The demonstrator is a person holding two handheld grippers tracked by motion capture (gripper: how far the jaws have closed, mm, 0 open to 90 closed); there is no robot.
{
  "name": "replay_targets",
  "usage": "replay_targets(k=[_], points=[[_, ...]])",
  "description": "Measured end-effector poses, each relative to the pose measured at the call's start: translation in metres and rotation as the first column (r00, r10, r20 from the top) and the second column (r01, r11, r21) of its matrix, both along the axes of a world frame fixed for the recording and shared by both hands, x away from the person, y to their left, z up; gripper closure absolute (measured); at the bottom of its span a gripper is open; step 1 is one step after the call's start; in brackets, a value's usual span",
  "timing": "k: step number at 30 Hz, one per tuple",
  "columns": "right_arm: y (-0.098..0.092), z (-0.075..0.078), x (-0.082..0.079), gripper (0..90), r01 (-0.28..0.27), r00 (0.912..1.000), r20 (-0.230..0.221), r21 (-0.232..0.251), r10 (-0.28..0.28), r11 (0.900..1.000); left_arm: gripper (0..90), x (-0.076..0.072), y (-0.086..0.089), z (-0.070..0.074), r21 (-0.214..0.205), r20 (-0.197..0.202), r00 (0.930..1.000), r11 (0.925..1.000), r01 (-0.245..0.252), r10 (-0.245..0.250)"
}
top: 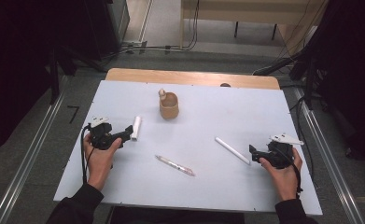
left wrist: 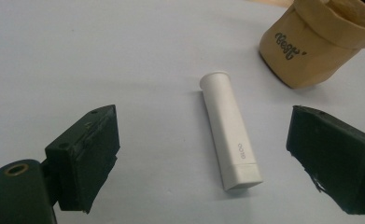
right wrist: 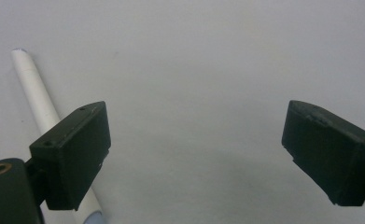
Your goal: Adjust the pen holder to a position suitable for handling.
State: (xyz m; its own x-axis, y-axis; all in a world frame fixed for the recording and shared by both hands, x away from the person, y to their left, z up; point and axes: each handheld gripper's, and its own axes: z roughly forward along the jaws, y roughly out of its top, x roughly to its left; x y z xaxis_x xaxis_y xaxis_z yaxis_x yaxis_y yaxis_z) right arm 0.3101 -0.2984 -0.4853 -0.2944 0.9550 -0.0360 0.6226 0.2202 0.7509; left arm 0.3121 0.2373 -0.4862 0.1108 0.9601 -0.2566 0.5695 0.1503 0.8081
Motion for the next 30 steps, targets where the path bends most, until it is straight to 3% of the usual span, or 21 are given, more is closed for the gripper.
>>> replay_targets(k=[11, 30], points=[[0.001, -0.001, 0.0, 6.8, -0.005, 1.0, -0.007, 0.004, 0.005, 1.0, 10.6, 0.014, -0.01, 0.004, -0.023, 0.002, 0.9998, 0.9996, 0.019, -0.019], [0.0, -0.002, 0.0, 6.8, 0.002, 0.9999, -0.013, 0.004, -0.002, 1.0, 12.2, 0.037, -0.037, 0.015, -0.005, 0.011, 0.9972, 0.9973, 0.074, -0.074]])
